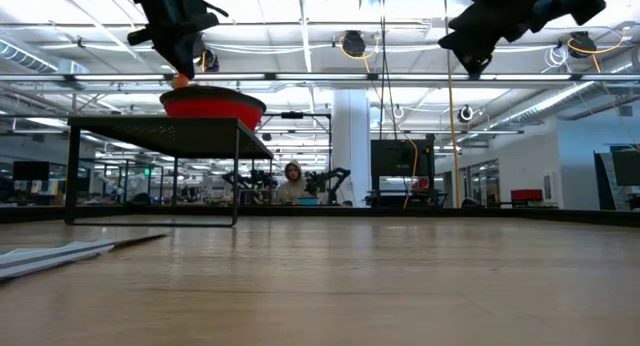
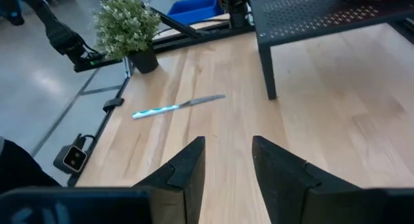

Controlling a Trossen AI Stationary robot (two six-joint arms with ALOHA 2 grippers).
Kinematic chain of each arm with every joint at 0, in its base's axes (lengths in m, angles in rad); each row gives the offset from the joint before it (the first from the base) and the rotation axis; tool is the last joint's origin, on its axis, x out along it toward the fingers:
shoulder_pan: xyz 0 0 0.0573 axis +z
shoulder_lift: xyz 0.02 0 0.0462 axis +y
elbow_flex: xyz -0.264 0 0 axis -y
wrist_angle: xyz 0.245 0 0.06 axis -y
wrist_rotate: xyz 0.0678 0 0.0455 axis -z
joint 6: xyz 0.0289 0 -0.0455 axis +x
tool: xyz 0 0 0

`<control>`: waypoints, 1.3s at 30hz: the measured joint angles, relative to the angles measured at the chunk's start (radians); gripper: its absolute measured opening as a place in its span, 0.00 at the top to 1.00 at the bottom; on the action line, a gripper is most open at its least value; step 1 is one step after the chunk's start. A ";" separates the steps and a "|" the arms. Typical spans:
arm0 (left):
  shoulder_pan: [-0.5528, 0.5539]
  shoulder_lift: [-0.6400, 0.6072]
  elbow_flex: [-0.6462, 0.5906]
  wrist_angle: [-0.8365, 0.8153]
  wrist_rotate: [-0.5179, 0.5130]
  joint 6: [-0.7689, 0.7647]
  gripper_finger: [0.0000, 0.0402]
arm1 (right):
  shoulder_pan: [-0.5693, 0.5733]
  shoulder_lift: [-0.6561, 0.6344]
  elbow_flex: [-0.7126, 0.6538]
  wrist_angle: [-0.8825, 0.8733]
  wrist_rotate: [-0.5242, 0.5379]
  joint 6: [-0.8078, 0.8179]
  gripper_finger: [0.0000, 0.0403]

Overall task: Pick & Place Fruit
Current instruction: Put the peach into the red strainer bowl on the shelf

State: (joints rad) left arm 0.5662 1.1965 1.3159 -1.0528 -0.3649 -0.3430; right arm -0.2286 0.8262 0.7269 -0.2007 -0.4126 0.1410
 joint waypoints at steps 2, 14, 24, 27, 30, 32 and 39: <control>0.005 0.001 -0.003 0.004 0.000 -0.001 1.00 | -0.008 -0.025 0.000 -0.035 0.000 -0.006 0.71; 0.005 0.002 -0.073 0.042 0.024 -0.035 1.00 | -0.015 -0.280 -0.189 -0.057 0.172 0.045 0.77; 0.010 0.002 -0.077 0.117 0.024 -0.013 1.00 | -0.015 -0.445 -0.280 -0.054 0.183 0.128 0.80; 0.010 0.002 -0.077 0.115 0.026 -0.003 1.00 | -0.015 -0.465 -0.291 -0.055 0.184 0.135 0.80; 0.010 0.002 -0.077 0.115 0.027 -0.002 0.99 | -0.015 -0.474 -0.294 -0.055 0.184 0.135 0.81; 0.010 0.002 -0.077 0.113 0.035 -0.002 0.99 | -0.015 -0.475 -0.294 -0.055 0.184 0.134 0.82; 0.010 0.003 -0.077 0.081 0.061 -0.001 0.99 | -0.015 -0.475 -0.294 -0.055 0.184 0.132 0.82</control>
State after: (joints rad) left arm 0.5766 1.1991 1.2392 -0.9721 -0.3040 -0.3441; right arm -0.2436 0.3511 0.4328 -0.2558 -0.2283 0.2733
